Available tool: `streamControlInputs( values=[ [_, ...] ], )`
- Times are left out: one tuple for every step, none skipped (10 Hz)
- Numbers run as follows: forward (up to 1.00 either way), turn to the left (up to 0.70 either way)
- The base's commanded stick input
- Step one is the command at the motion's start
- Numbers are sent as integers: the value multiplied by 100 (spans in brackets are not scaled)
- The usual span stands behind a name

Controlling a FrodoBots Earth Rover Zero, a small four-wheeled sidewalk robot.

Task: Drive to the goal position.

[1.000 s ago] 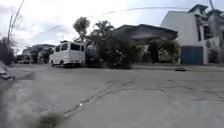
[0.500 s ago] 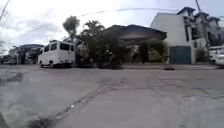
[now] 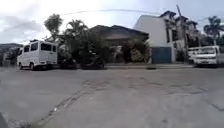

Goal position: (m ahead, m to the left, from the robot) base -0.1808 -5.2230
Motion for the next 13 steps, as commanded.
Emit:
streamControlInputs(
  values=[
    [0, 0],
    [0, 0],
    [0, 0],
    [0, 0],
    [0, 0],
    [0, 0],
    [0, -2],
    [0, -33],
    [0, -70],
    [0, -70],
    [0, -70],
    [0, -70],
    [0, -70]
  ],
)
